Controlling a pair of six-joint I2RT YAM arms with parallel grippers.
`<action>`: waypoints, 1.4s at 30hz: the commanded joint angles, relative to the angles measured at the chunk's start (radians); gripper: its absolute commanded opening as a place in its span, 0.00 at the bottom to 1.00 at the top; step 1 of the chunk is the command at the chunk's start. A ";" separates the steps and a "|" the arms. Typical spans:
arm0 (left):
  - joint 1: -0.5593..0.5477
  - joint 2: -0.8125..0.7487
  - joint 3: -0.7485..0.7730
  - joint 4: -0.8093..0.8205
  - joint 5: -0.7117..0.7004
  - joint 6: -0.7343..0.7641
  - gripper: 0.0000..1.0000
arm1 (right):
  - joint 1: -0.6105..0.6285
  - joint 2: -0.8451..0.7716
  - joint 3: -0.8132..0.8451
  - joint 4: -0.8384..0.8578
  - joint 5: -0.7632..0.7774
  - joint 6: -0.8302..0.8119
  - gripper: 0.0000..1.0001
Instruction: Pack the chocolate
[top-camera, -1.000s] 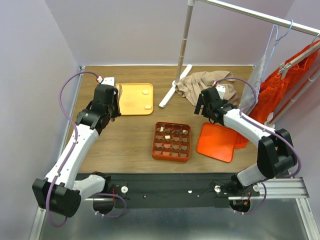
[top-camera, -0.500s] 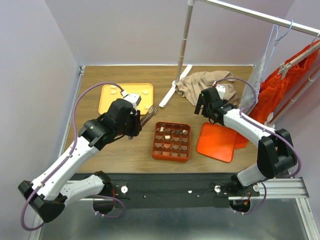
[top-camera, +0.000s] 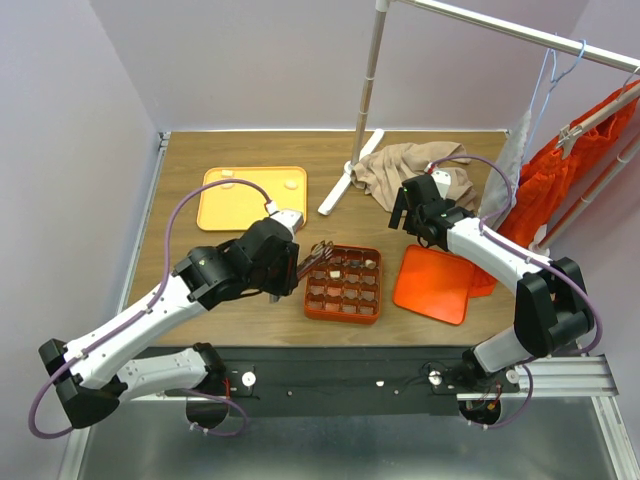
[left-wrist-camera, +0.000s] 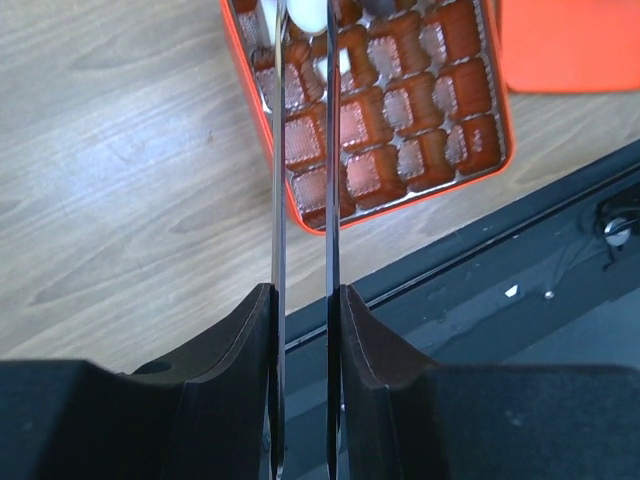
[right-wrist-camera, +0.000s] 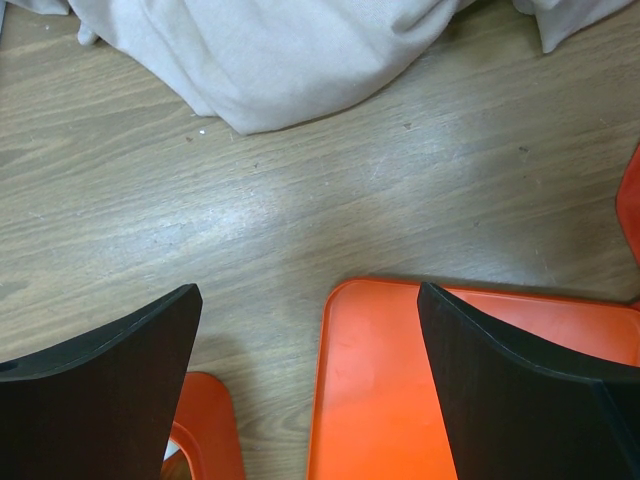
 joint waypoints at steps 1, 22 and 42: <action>-0.024 -0.004 -0.031 -0.045 -0.093 -0.035 0.00 | -0.003 -0.001 0.006 -0.019 0.001 -0.010 0.98; -0.028 -0.048 -0.039 -0.051 -0.029 0.042 0.00 | -0.003 0.007 0.006 -0.019 -0.008 0.001 0.98; -0.037 -0.024 -0.066 -0.032 0.013 0.085 0.00 | -0.003 0.010 0.004 -0.019 -0.011 0.004 0.98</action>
